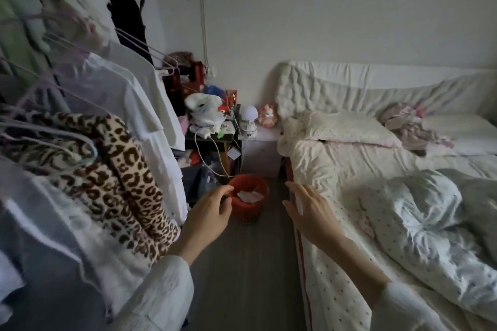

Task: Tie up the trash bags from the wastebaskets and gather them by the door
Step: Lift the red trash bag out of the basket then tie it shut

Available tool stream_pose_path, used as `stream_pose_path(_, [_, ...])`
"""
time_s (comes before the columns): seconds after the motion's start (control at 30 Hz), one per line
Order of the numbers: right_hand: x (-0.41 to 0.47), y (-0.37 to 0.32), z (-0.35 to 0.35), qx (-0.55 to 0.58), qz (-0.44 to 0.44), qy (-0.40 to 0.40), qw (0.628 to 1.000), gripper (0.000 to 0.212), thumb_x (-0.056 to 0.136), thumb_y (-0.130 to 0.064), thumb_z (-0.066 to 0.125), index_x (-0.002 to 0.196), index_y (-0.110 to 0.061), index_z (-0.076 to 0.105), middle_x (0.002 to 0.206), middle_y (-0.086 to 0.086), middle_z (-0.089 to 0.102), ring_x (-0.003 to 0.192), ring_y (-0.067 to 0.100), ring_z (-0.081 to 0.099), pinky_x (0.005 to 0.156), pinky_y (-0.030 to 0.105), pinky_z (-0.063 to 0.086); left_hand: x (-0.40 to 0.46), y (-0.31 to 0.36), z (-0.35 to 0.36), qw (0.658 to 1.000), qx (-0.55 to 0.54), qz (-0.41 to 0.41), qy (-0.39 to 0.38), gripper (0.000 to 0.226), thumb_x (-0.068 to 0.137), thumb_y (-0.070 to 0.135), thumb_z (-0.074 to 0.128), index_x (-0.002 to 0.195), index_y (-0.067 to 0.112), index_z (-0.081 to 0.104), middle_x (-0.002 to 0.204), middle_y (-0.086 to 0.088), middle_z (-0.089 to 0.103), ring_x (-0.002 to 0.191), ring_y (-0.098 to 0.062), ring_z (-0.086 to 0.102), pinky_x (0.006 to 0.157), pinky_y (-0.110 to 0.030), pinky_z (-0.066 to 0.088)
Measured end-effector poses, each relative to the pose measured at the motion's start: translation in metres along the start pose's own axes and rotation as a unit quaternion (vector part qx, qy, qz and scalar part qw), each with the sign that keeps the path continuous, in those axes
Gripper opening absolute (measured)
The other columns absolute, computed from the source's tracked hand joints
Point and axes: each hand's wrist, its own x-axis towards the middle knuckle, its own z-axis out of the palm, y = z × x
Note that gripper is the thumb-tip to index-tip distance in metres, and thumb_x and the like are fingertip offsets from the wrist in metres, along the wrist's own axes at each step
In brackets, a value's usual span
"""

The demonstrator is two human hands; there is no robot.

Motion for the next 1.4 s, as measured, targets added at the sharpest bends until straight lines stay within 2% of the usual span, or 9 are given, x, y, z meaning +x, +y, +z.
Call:
stream_pose_path(0.17, [0.12,0.048,0.019,0.015,-0.006,-0.019,1.0,0.046,0.092,-0.036,0.048,0.135,-0.023,0.042,0.119,0.0,0.057,0.109,0.018,0.055,0.092,0.032,0.045,0.118,-0.023,0.027,0.999,-0.007,-0.034,0.007,0.032,0.093,0.02,0.043,0.124,0.018,0.051,0.124,0.001,0.058,0.112,-0.013,0.056,0.087,-0.02,0.042])
stream_pose_path(0.37, [0.259,0.099,0.074,0.017,-0.001,-0.032,0.999,0.046,0.092,-0.032,0.048,0.136,-0.022,0.041,0.131,0.001,0.053,0.12,0.021,0.051,0.099,0.035,0.042,0.256,-0.089,0.076,0.999,0.005,-0.051,-0.012,0.033,0.092,0.022,0.044,0.123,0.019,0.051,0.124,-0.001,0.06,0.113,-0.015,0.056,0.094,-0.034,0.048])
stream_pose_path(0.63, [0.413,0.167,0.147,0.011,0.021,-0.081,0.996,0.046,0.093,-0.03,0.046,0.138,-0.021,0.04,0.133,0.001,0.052,0.123,0.022,0.049,0.096,0.033,0.04,0.412,-0.166,0.146,0.994,0.021,-0.085,-0.069,0.035,0.092,0.02,0.044,0.125,0.017,0.052,0.126,-0.002,0.06,0.116,-0.017,0.056,0.095,-0.03,0.045])
stream_pose_path(0.77, [0.474,0.212,0.197,0.027,0.026,-0.11,0.993,0.045,0.093,-0.026,0.046,0.137,-0.018,0.04,0.131,0.004,0.053,0.122,0.023,0.048,0.099,0.033,0.041,0.464,-0.212,0.195,0.99,0.021,-0.111,-0.086,0.036,0.091,0.02,0.045,0.127,0.017,0.05,0.125,-0.005,0.06,0.114,-0.018,0.056,0.095,-0.033,0.047])
stream_pose_path(1.03, [0.531,0.335,0.392,0.019,0.061,-0.213,0.975,0.043,0.096,-0.029,0.04,0.138,-0.02,0.037,0.136,0.003,0.047,0.127,0.021,0.043,0.101,0.032,0.04,0.475,-0.366,0.367,0.974,0.035,-0.183,-0.132,0.043,0.091,0.015,0.045,0.134,0.012,0.043,0.139,-0.008,0.047,0.128,-0.021,0.044,0.106,-0.029,0.032])
stream_pose_path(1.2, [0.529,0.404,0.532,-0.013,0.089,-0.253,0.963,0.05,0.096,-0.029,0.039,0.144,-0.022,0.029,0.146,0.005,0.037,0.134,0.025,0.036,0.105,0.038,0.039,0.456,-0.497,0.485,0.962,0.033,-0.195,-0.19,0.06,0.086,0.038,0.035,0.142,0.022,0.024,0.146,-0.006,0.035,0.131,-0.021,0.042,0.107,-0.04,0.038])
stream_pose_path(1.27, [0.529,0.428,0.58,-0.023,0.091,-0.26,0.961,0.054,0.095,-0.027,0.04,0.146,-0.021,0.023,0.153,0.005,0.026,0.141,0.025,0.025,0.111,0.041,0.034,0.456,-0.524,0.517,0.959,0.049,-0.21,-0.184,0.067,0.088,0.039,0.037,0.146,0.015,0.012,0.153,-0.011,0.02,0.139,-0.025,0.027,0.113,-0.042,0.03])
stream_pose_path(1.33, [0.526,0.454,0.633,-0.04,0.087,-0.264,0.96,0.058,0.095,-0.026,0.041,0.147,-0.02,0.017,0.157,0.005,0.015,0.146,0.025,0.011,0.117,0.042,0.024,0.451,-0.55,0.556,0.952,0.053,-0.24,-0.182,0.073,0.092,0.03,0.042,0.145,0.006,-0.003,0.156,-0.015,-0.001,0.145,-0.028,0.004,0.118,-0.037,0.013])
stream_pose_path(1.4, [0.526,0.477,0.676,-0.05,0.078,-0.249,0.964,0.062,0.095,-0.026,0.042,0.148,-0.017,0.013,0.158,0.008,0.01,0.147,0.025,0.004,0.12,0.042,0.016,0.45,-0.576,0.59,0.946,0.03,-0.272,-0.177,0.08,0.093,0.028,0.044,0.143,0.003,-0.012,0.155,-0.016,-0.015,0.145,-0.027,-0.005,0.117,-0.032,0.009])
